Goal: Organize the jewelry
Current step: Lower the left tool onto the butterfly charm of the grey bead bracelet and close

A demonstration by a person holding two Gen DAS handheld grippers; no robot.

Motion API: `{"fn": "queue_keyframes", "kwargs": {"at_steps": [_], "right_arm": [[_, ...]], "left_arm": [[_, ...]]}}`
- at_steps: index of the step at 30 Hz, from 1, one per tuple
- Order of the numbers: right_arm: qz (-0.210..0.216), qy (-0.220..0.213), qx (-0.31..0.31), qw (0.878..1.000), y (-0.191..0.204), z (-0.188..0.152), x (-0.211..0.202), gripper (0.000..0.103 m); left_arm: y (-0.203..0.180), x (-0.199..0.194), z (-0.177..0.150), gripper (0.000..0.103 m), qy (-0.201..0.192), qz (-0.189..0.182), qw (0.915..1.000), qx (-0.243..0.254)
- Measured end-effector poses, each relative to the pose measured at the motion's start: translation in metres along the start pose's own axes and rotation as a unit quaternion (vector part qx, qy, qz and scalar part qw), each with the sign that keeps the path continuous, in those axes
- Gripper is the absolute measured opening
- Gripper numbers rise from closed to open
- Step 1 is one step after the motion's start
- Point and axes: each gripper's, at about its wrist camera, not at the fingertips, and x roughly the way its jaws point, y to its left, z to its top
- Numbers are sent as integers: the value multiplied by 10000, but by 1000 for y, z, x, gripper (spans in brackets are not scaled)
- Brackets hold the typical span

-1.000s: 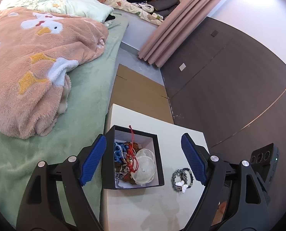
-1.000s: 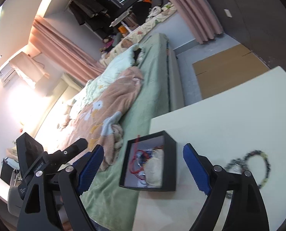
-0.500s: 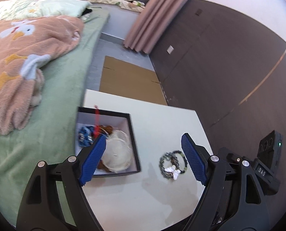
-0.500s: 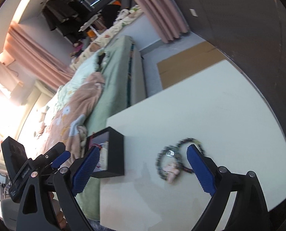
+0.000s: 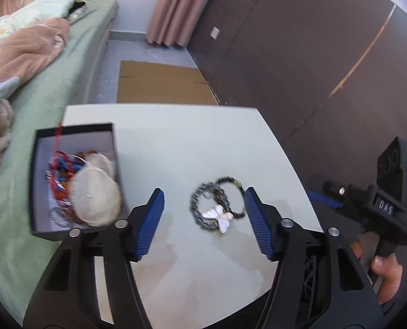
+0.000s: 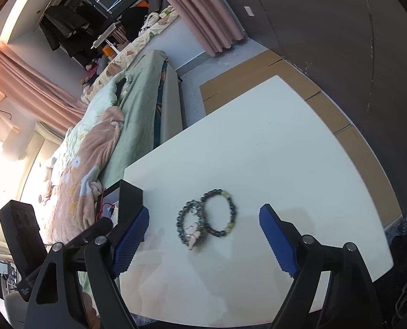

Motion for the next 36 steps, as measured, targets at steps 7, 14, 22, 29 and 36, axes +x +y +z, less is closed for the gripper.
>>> {"fn": "queue_keyframes", "kwargs": {"at_steps": [7,14,22,29,36], "right_arm": [[-91,54,38,9999,-17,3,-7,80],[-110,47,185,9998,-36,7,-15,78],[-75,34,222,9997,-45,10,-19,78],[-82,78,195,9997,-45,11,-15,78],[-113,292,82,9995,-33,7,3,75]], "left_arm": [[-18,25,-12,49,363,10,9990,243],[-39,54,-24,42,712,152,9947,733],[-53,82,-32,42,936,433,9891,1055],[-53,93,-32,30,976,735,9854,1183],[-41,83,-22,22,946,452,9904,903]]}}
